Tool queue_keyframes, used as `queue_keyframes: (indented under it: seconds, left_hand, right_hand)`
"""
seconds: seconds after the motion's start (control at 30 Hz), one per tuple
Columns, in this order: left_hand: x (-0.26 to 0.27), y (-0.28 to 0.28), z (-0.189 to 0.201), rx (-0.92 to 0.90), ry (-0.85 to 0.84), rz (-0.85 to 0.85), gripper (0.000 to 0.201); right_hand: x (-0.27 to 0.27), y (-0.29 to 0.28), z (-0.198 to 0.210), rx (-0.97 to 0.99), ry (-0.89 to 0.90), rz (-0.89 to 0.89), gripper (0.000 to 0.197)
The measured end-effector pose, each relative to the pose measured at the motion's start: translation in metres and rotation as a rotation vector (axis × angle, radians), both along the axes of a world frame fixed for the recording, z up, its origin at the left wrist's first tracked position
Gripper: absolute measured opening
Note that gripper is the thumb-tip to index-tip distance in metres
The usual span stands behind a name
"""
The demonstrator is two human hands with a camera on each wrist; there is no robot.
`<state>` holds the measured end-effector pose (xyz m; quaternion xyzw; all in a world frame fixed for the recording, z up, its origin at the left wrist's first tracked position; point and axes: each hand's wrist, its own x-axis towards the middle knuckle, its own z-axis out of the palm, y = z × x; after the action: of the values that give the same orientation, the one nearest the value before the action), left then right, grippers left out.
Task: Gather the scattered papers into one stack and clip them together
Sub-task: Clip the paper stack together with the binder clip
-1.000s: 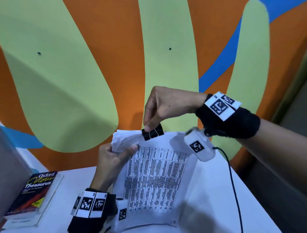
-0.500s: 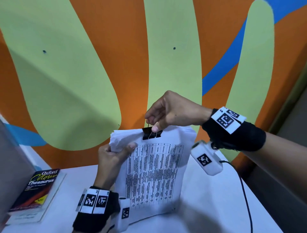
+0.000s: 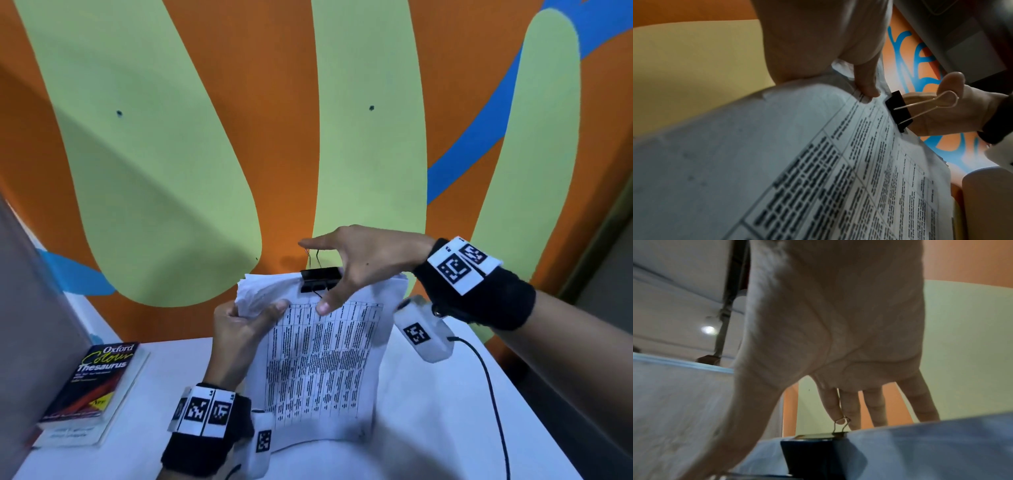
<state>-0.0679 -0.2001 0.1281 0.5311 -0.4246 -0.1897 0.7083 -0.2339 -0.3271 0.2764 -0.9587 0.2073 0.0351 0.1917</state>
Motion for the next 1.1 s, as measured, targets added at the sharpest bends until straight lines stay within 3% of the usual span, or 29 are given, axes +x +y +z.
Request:
queue_keyframes:
  seconds: [0.07, 0.17, 0.3, 0.37, 0.47, 0.57, 0.7, 0.83, 0.9, 0.97, 1.03, 1.1]
  left_hand:
    - [-0.002, 0.001, 0.001, 0.008, -0.009, -0.025, 0.060]
    - [-0.009, 0.002, 0.004, 0.040, -0.016, -0.059, 0.035]
    - [-0.016, 0.004, 0.002, 0.033, -0.011, -0.074, 0.045]
    - [-0.017, 0.005, 0.002, 0.031, -0.008, -0.068, 0.050]
    - [-0.017, 0.007, 0.002, 0.016, -0.024, -0.049, 0.056]
    - [-0.015, 0.010, 0.007, -0.012, -0.046, -0.046, 0.057]
    - [-0.017, 0.013, 0.015, -0.005, -0.057, -0.040, 0.060]
    - [-0.018, 0.010, 0.014, 0.023, -0.031, -0.046, 0.074]
    - [-0.019, 0.011, 0.012, 0.009, -0.016, -0.051, 0.076]
    - [-0.020, 0.015, 0.013, 0.016, 0.019, -0.034, 0.065]
    - [-0.022, 0.019, 0.017, 0.038, 0.018, 0.046, 0.042]
    - [-0.024, 0.022, 0.022, 0.045, -0.004, 0.097, 0.030]
  right_hand:
    - [0.006, 0.004, -0.002, -0.096, 0.061, 0.005, 0.116]
    - [0.014, 0.010, -0.003, -0.221, 0.131, 0.025, 0.114]
    - [0.016, 0.013, -0.003, -0.243, 0.174, 0.047, 0.077]
    - [0.015, 0.012, -0.006, -0.201, 0.198, 0.059, 0.070]
    - [0.011, 0.012, -0.013, -0.046, 0.185, 0.081, 0.034]
    - [0.004, 0.019, -0.021, 0.227, 0.196, 0.116, 0.043]
    - [-0.005, 0.021, -0.020, 0.197, 0.066, 0.126, 0.036]
    - [-0.004, 0.019, -0.025, -0.128, -0.098, 0.018, 0.031]
    - [-0.006, 0.019, -0.027, -0.197, -0.138, -0.022, 0.025]
    - [-0.016, 0.010, -0.028, -0.265, -0.123, -0.121, 0.043]
    - [-0.033, -0.006, -0.037, -0.162, -0.216, -0.258, 0.043]
    - [-0.047, -0.012, -0.056, 0.174, -0.479, -0.354, 0.030]
